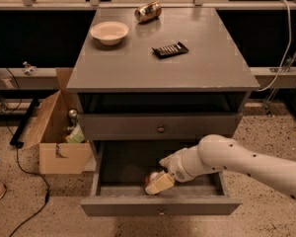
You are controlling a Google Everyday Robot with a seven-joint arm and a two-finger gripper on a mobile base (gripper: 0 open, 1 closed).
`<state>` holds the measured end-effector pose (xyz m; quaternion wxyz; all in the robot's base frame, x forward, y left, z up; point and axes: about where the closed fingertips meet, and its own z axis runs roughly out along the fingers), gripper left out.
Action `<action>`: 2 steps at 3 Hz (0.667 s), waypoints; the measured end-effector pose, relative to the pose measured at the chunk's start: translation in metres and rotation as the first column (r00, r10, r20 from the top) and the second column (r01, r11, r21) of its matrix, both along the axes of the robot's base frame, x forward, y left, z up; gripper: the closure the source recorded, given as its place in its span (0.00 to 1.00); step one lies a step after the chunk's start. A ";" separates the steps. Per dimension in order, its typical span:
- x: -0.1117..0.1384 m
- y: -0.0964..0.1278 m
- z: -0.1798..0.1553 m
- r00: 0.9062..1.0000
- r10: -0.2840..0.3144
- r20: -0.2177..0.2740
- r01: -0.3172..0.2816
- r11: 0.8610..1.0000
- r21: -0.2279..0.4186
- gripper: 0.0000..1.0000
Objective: Place coke can into middle drawer
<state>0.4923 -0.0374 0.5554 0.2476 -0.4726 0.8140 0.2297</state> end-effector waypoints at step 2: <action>0.017 -0.012 -0.008 0.999 -0.040 -0.012 0.041 0.998 0.049 0.00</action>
Offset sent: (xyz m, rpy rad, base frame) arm 0.0269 -0.0211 -0.0101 0.0680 0.0158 -0.0618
